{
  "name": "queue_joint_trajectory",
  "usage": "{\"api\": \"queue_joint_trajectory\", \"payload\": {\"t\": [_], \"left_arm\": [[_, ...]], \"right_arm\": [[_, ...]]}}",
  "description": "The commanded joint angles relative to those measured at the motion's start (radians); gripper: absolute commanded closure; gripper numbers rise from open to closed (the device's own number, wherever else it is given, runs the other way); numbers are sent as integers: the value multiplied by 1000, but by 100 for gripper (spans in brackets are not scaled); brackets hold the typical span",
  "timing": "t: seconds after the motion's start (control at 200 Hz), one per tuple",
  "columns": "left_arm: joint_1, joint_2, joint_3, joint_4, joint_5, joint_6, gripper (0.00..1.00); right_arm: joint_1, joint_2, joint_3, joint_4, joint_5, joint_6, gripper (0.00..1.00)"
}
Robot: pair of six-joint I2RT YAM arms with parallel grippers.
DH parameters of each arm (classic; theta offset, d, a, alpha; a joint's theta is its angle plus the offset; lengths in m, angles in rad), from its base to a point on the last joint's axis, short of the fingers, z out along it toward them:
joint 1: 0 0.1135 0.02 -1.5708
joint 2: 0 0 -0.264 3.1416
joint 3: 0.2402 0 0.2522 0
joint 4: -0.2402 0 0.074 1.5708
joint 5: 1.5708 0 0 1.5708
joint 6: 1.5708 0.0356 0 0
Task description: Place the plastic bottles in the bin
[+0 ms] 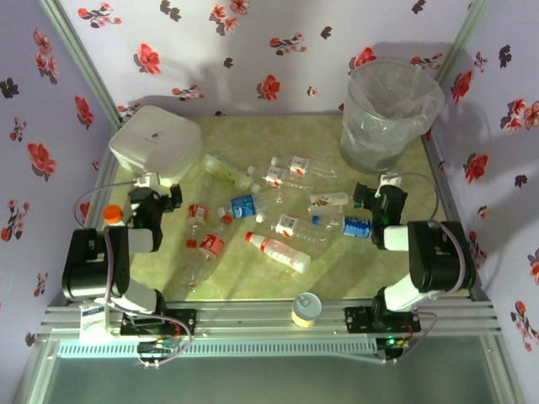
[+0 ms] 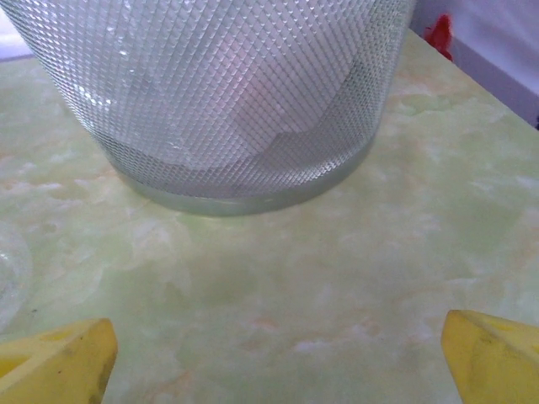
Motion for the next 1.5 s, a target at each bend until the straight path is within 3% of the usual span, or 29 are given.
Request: {"api": "queue_joint_trajectory", "payload": {"t": [0.0,0.115,0.2,0.3,0.425,0.545,0.665,0.855,0.97,1.135,1.4,1.495], "left_arm": [[-18,-164,85,-223,-37,14,0],[-60,-303,211,-632,-137,-89,0],[-95,-344,282,-895,-149,-189,0],[-183,-352,327,-1107,-148,-270,5],[-290,-327,342,-1267,-134,-319,12],[-307,-283,353,-1326,-49,-337,19],[-310,-222,366,-1289,99,-352,20],[-324,-77,363,-1221,169,-389,20],[-326,-30,366,-1202,153,-404,29],[-339,-11,444,-1285,93,-380,50],[-356,-109,645,-1494,-8,-284,54],[-408,-142,714,-1491,55,-241,57]], "right_arm": [[-3,-151,97,-218,76,35,0],[11,-256,218,-525,110,81,0],[45,-309,297,-751,155,145,0],[86,-345,371,-972,198,217,0],[95,-316,452,-1154,96,264,0],[98,-270,536,-1275,20,277,0],[97,-245,574,-1297,-37,297,0],[99,-233,583,-1284,-110,320,0],[98,-233,606,-1312,-140,304,0],[103,-241,651,-1344,-220,308,0],[210,-249,767,-1304,-408,349,0],[273,-224,800,-1186,-546,400,0]]}}
